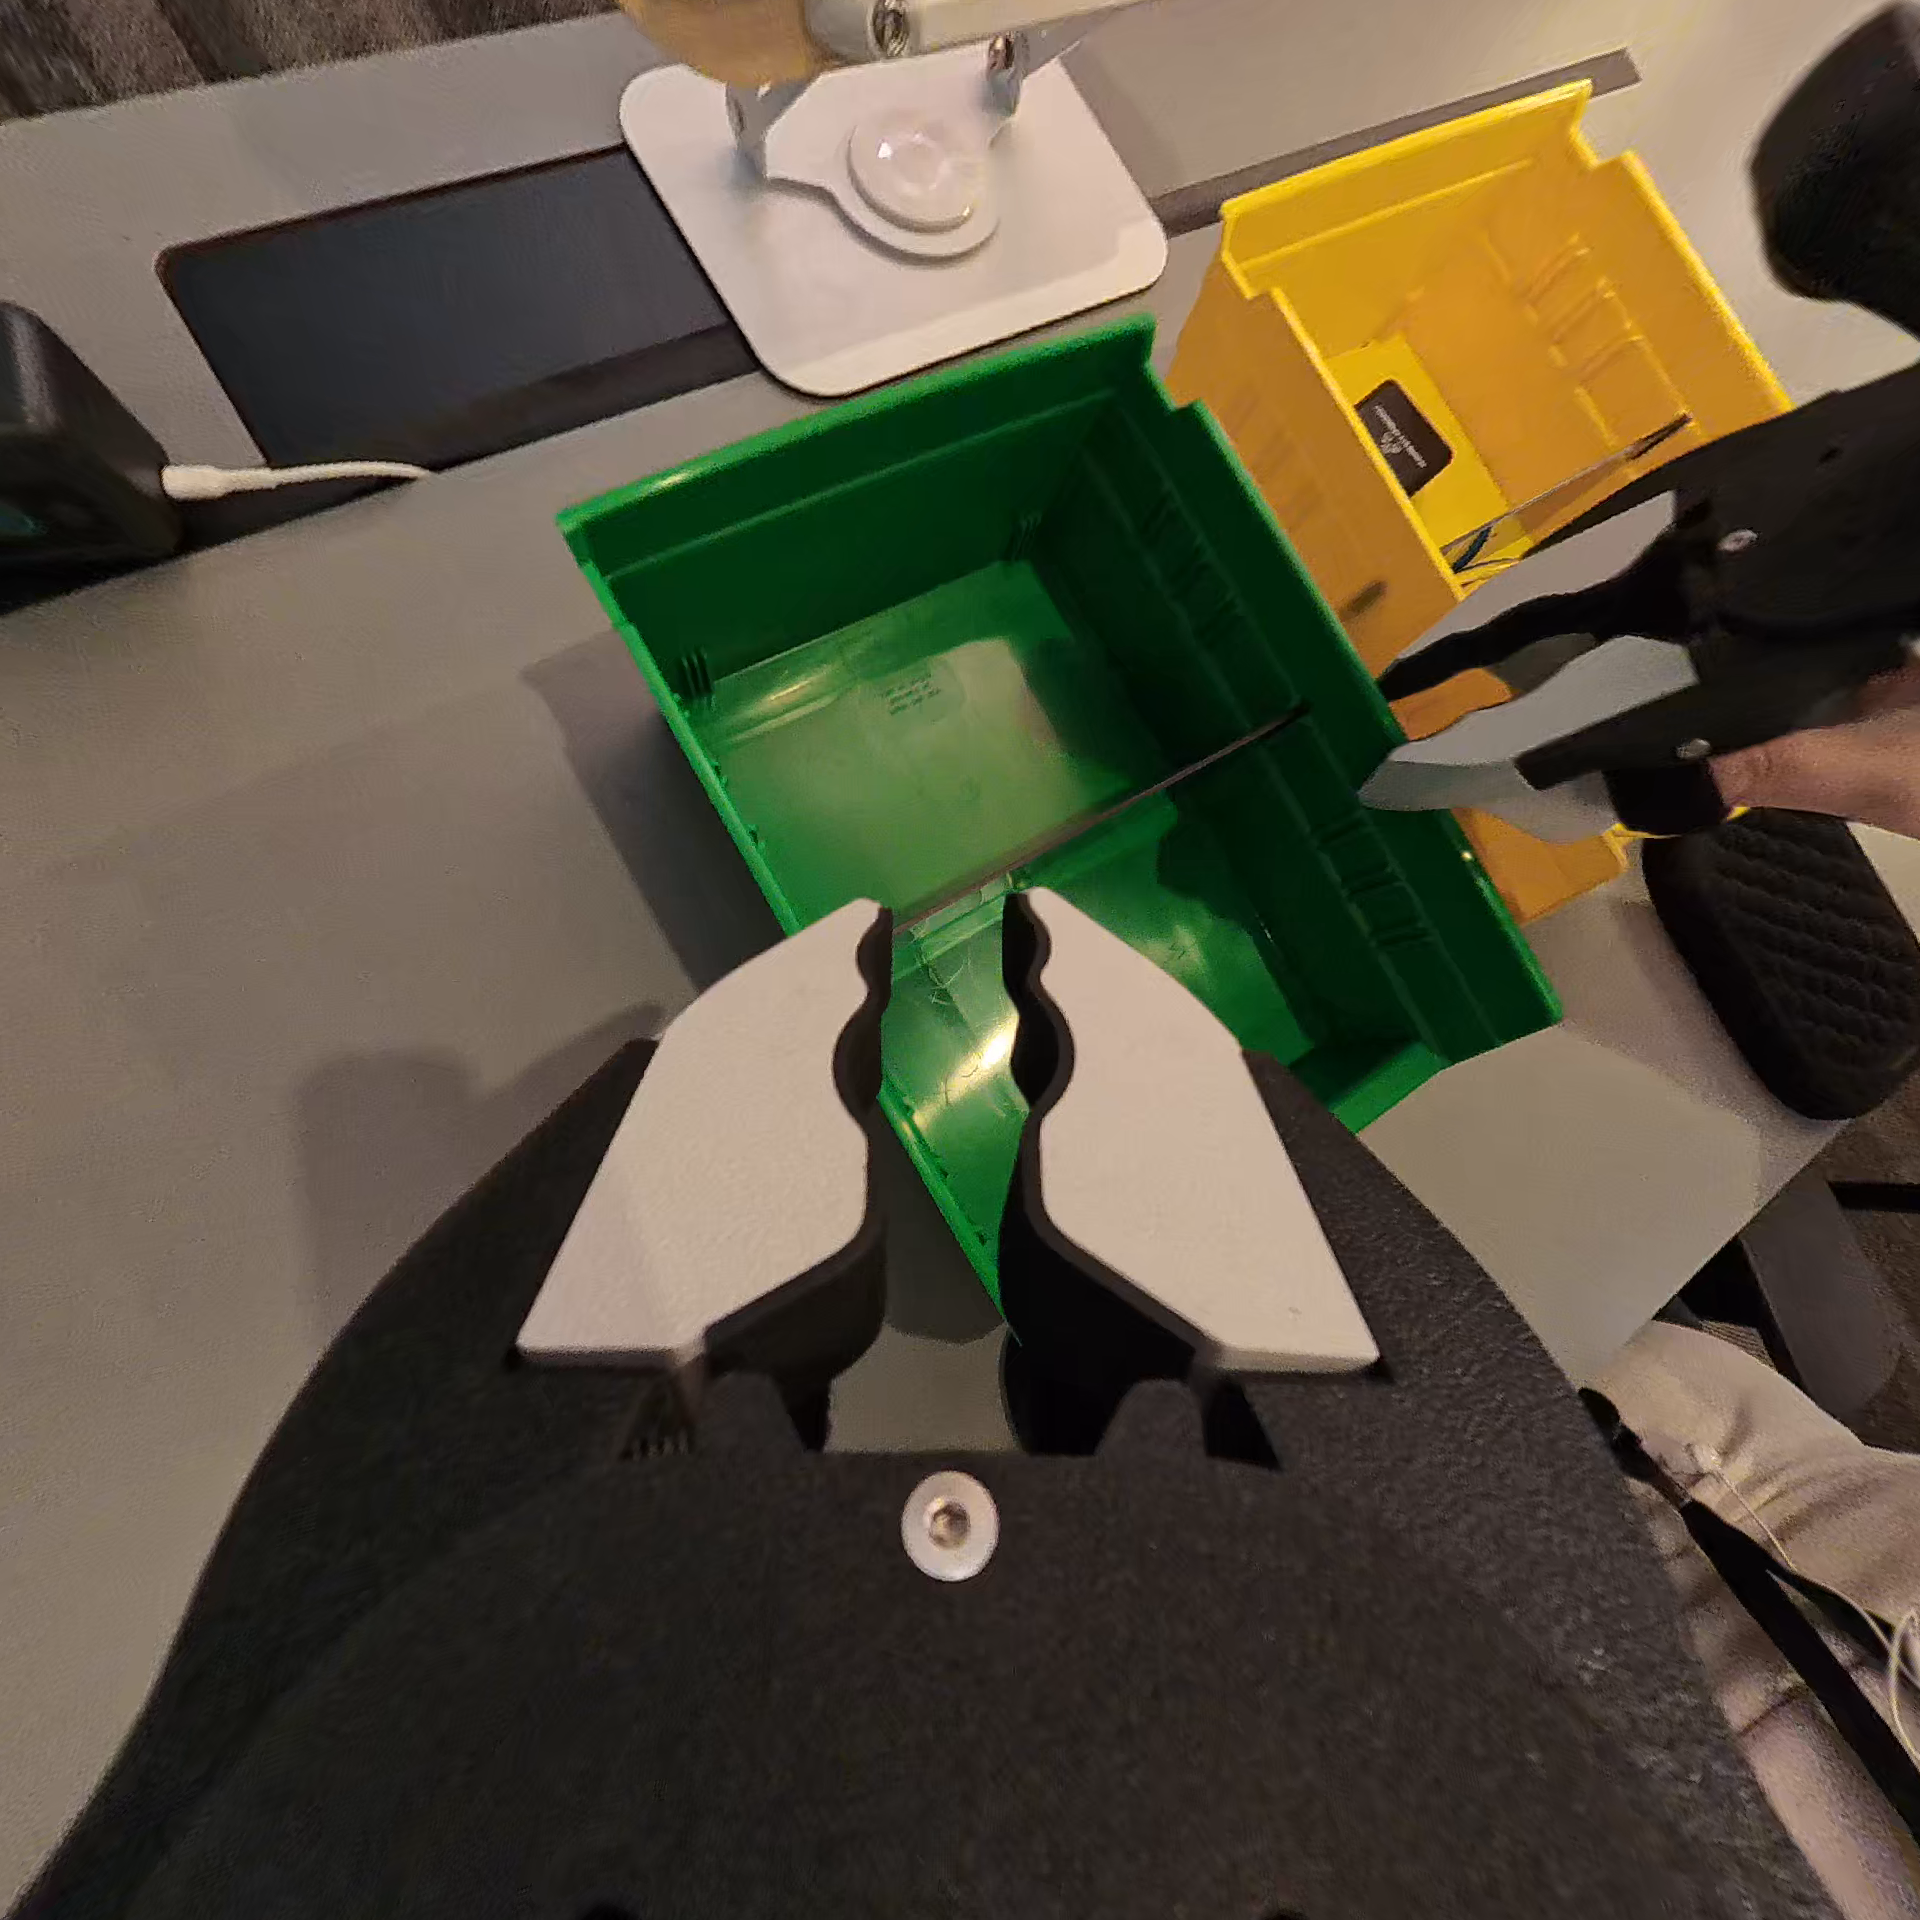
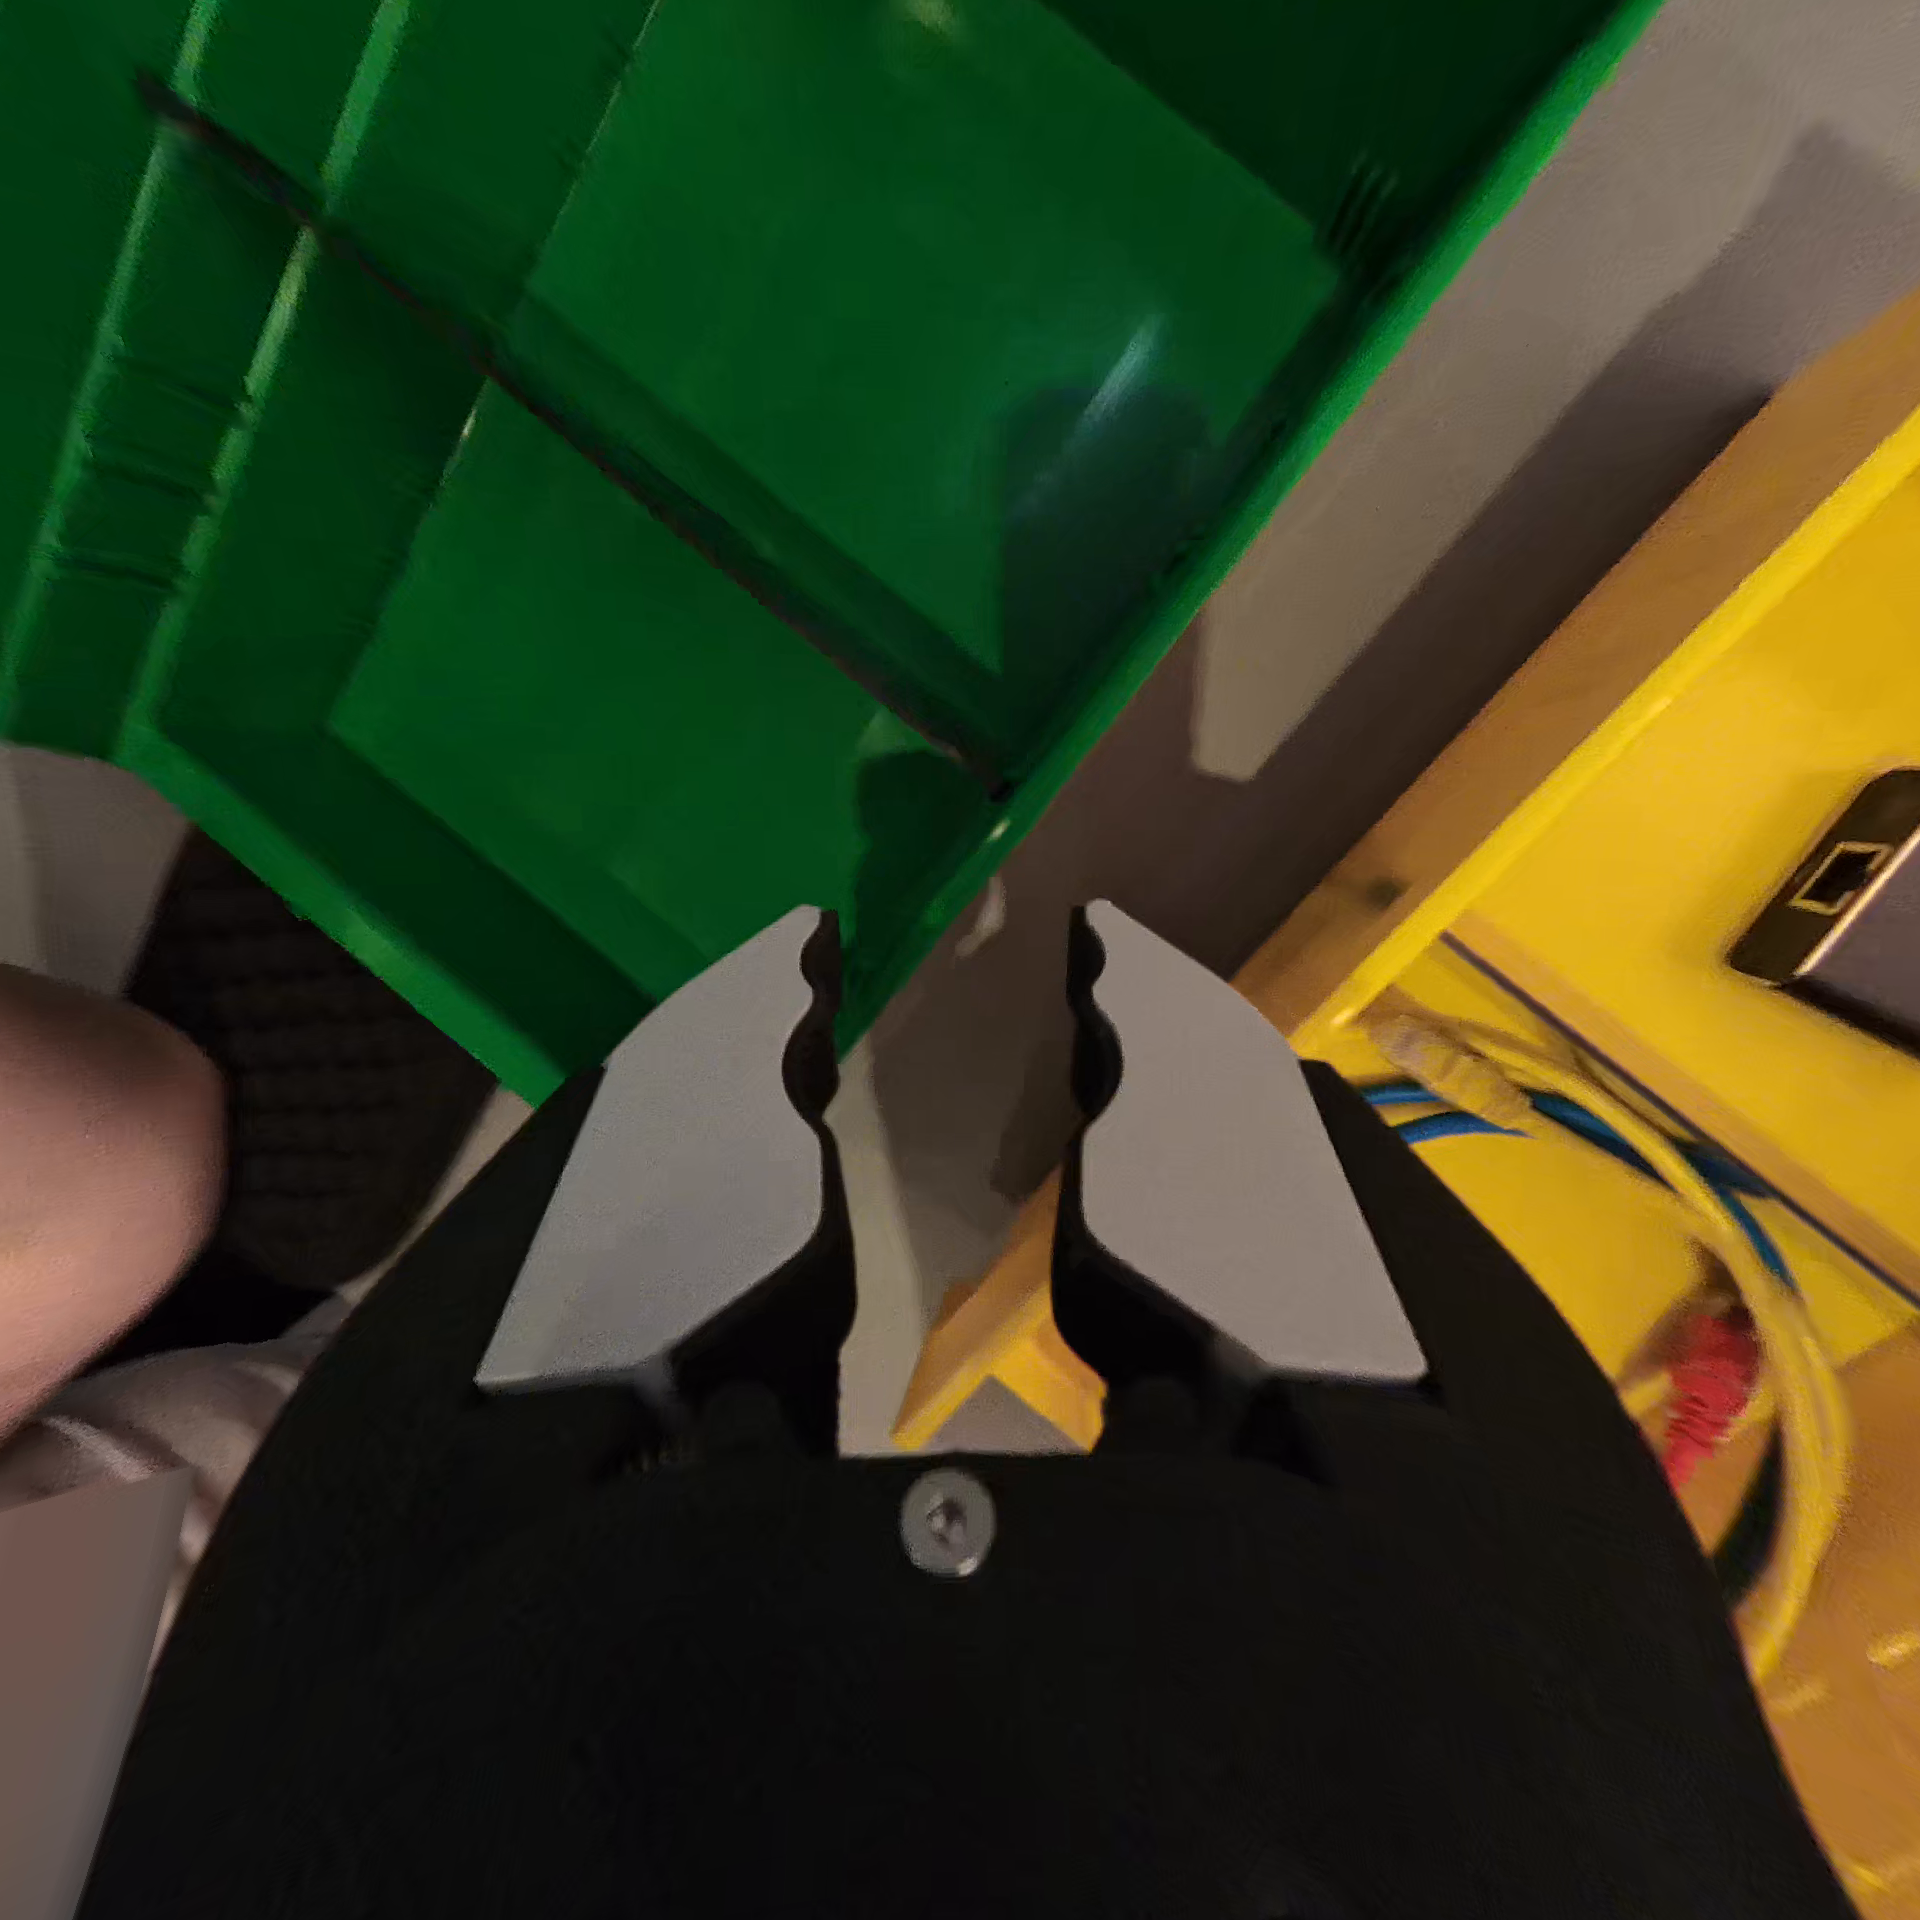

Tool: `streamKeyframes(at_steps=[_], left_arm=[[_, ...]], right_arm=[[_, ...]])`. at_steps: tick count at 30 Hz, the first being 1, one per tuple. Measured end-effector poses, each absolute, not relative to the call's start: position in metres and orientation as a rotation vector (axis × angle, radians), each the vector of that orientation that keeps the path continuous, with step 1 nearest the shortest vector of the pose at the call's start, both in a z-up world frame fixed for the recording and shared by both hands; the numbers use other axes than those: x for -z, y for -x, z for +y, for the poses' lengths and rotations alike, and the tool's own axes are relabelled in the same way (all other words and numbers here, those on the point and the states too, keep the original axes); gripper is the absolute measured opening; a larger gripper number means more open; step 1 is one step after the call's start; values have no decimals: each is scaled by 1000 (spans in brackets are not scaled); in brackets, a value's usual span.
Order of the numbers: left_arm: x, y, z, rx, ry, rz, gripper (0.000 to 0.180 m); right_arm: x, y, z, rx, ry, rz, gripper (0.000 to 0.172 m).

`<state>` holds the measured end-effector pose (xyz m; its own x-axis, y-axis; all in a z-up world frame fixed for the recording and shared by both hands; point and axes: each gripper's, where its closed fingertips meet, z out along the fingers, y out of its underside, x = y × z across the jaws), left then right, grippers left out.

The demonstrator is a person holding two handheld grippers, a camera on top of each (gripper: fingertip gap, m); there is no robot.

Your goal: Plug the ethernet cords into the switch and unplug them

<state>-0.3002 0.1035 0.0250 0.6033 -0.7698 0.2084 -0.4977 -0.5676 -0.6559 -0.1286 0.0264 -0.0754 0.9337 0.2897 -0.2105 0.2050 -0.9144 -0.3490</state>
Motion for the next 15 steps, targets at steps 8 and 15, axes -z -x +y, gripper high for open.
streamKeyframes(at_steps=[8, 15], left_arm=[[-35, 285, 98, 728, 2202, 1093, 19], [-51, 288, 92, 776, 2107, 1115, 19]], right_arm=[[95, 146, 43, -327, 2930, -99, 29], [126, 144, 42, -319, 3023, 54, 11]])
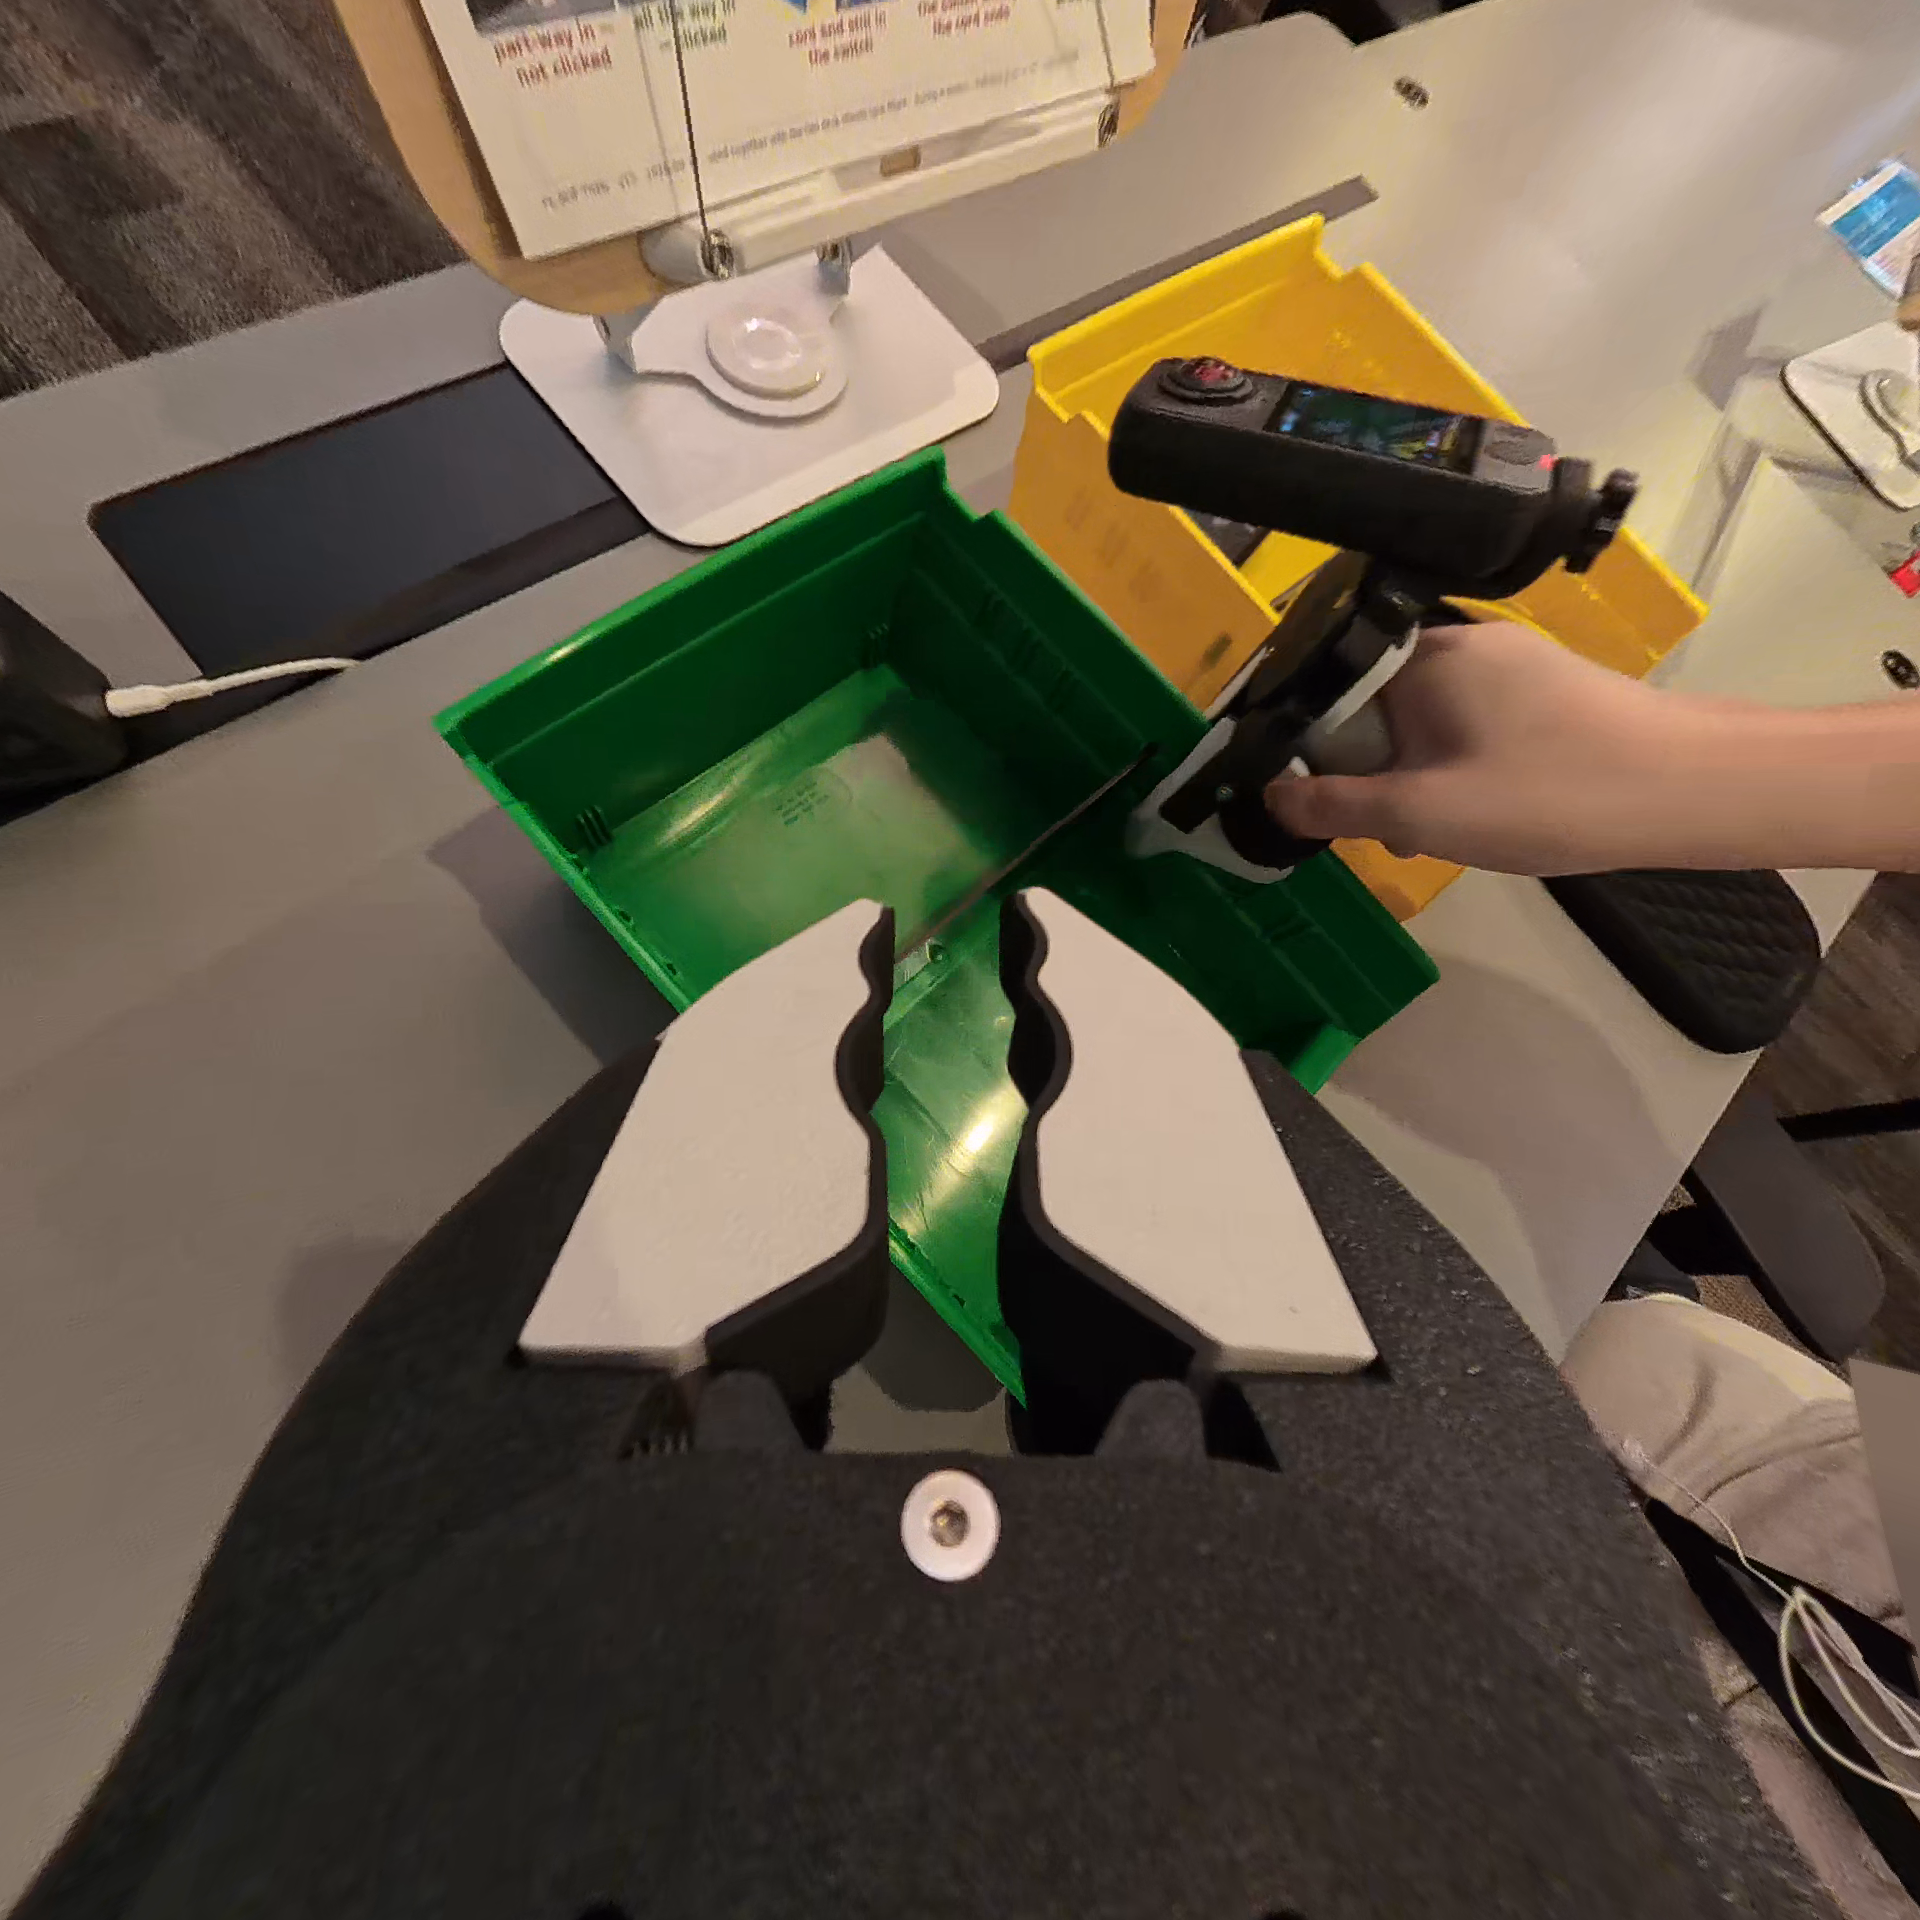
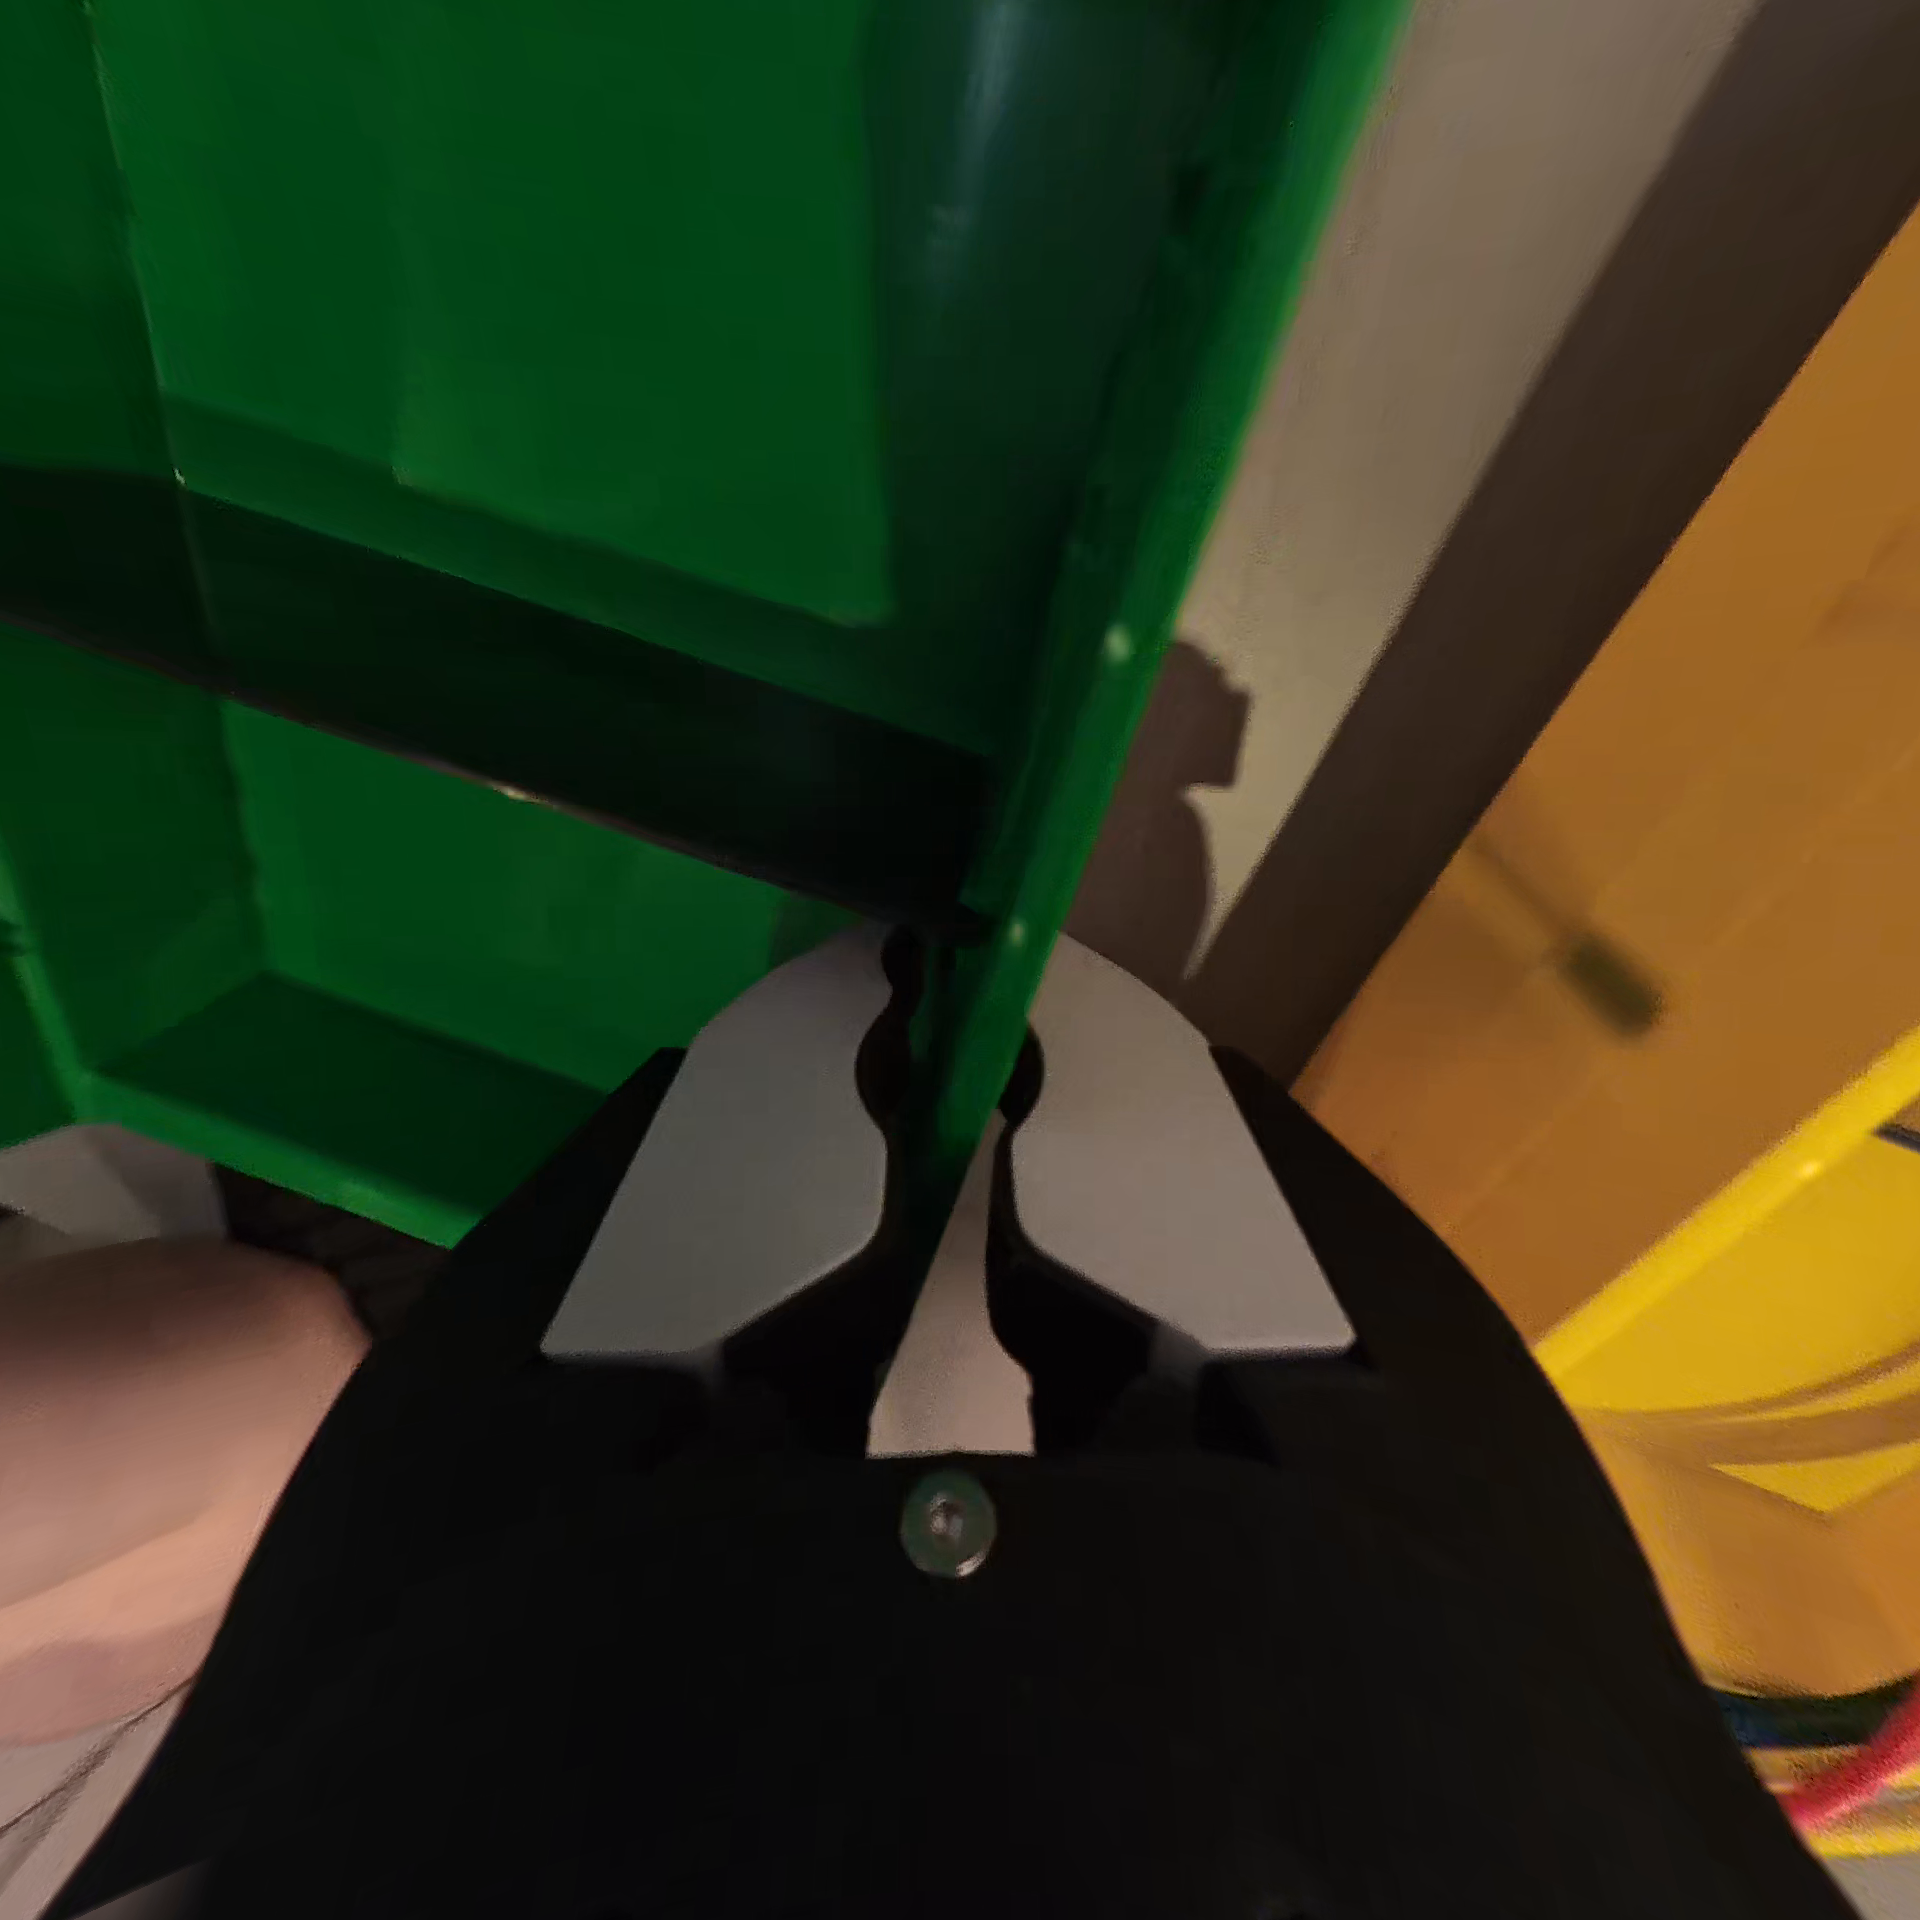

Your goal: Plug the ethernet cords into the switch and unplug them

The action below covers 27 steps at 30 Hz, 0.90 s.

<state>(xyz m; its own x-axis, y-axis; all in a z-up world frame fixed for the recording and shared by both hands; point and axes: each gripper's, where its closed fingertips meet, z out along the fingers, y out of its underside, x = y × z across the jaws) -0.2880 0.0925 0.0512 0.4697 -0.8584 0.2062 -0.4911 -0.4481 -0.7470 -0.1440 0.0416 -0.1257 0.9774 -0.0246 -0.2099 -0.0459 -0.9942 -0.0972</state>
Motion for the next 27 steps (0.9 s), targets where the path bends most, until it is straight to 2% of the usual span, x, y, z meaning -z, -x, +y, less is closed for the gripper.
streamKeyframes(at_steps=[6, 14, 19, 20, 23, 27], left_arm=[[-82, 295, 71, 854, 1968, 1104, 19], [-195, 319, 3, 961, 1439, 855, 22], [-243, 352, -37, 1075, 1175, 702, 42], [-243, 354, -40, 1087, 1175, 700, 51], [-221, 341, -31, 1058, 1289, 797, 57], [-184, 284, -2, 1177, 1455, 970, 52]], right_arm=[[111, 141, 50, -397, 3094, 118, 7], [35, 134, 43, -403, 3082, -84, 6], [-34, 70, 13, -476, 2990, -57, 5], [-46, 50, 3, -489, 2969, -35, 5], [-70, -25, -25, -454, 2873, 29, 5], [-84, -125, -54, -346, 2698, 117, 6]])
